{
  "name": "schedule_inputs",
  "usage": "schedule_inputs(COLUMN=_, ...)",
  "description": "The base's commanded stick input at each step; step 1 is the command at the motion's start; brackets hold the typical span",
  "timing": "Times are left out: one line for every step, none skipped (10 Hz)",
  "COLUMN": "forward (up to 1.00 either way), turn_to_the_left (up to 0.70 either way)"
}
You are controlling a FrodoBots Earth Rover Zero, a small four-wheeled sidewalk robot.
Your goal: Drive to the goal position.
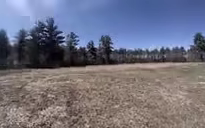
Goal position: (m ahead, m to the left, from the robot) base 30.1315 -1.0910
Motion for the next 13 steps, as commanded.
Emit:
schedule_inputs(forward=0.70, turn_to_the_left=0.00)
schedule_inputs(forward=0.70, turn_to_the_left=0.00)
schedule_inputs(forward=0.70, turn_to_the_left=0.00)
schedule_inputs(forward=0.70, turn_to_the_left=0.00)
schedule_inputs(forward=0.70, turn_to_the_left=0.00)
schedule_inputs(forward=0.70, turn_to_the_left=0.00)
schedule_inputs(forward=0.70, turn_to_the_left=0.00)
schedule_inputs(forward=0.70, turn_to_the_left=0.00)
schedule_inputs(forward=0.70, turn_to_the_left=0.00)
schedule_inputs(forward=0.70, turn_to_the_left=0.00)
schedule_inputs(forward=0.70, turn_to_the_left=0.00)
schedule_inputs(forward=0.70, turn_to_the_left=0.00)
schedule_inputs(forward=0.70, turn_to_the_left=0.00)
